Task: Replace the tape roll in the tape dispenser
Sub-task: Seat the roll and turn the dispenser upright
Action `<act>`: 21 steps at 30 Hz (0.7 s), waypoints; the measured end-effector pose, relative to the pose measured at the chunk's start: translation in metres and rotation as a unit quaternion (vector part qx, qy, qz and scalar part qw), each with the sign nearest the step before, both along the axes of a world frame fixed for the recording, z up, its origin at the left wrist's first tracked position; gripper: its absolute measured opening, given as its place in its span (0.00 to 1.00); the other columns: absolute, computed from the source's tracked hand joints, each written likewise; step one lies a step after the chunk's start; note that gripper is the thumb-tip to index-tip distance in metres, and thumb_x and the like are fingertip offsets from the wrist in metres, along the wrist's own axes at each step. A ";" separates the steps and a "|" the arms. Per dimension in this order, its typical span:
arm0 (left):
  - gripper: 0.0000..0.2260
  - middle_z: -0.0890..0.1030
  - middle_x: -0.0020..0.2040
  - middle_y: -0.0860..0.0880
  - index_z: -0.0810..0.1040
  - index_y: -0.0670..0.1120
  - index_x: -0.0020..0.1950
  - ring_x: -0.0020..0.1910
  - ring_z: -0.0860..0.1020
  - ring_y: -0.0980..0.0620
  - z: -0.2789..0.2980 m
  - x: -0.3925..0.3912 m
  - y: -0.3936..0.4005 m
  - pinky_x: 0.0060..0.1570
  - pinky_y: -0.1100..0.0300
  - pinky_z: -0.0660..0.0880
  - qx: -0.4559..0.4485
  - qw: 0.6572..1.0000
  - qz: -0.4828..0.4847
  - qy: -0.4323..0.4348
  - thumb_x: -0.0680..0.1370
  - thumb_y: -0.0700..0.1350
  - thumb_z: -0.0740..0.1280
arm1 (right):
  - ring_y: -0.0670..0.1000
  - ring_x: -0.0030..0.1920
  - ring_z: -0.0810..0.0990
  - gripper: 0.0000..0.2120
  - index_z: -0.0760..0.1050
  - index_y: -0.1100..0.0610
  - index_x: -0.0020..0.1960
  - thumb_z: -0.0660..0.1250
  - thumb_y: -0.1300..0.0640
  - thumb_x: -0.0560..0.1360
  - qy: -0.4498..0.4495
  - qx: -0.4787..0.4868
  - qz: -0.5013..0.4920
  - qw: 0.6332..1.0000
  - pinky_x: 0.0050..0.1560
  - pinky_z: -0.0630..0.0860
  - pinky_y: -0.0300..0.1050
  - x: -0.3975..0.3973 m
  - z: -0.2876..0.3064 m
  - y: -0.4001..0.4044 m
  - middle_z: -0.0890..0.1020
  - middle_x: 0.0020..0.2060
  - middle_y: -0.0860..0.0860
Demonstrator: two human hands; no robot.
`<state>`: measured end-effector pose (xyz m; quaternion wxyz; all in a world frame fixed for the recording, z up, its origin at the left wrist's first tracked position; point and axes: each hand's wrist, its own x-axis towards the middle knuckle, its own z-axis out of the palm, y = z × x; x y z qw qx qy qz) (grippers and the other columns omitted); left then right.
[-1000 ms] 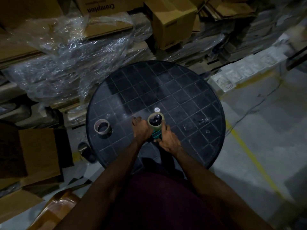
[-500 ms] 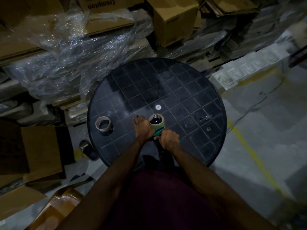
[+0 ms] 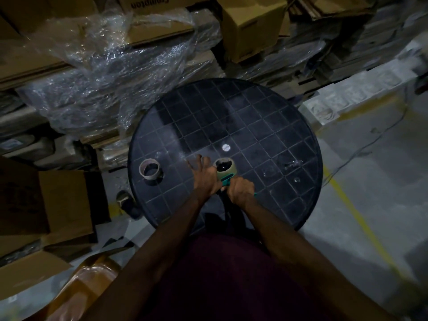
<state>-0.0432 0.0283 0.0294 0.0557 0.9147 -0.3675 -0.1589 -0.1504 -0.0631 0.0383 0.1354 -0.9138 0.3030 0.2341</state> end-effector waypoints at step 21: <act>0.22 0.60 0.73 0.37 0.76 0.42 0.60 0.75 0.50 0.34 0.014 0.004 0.001 0.63 0.19 0.41 0.071 0.996 -0.018 0.043 0.71 0.53 0.66 | 0.59 0.61 0.79 0.35 0.74 0.57 0.64 0.60 0.30 0.71 -0.006 0.149 -0.212 0.966 0.62 0.75 0.53 -0.008 -0.013 -0.026 0.79 0.62 0.58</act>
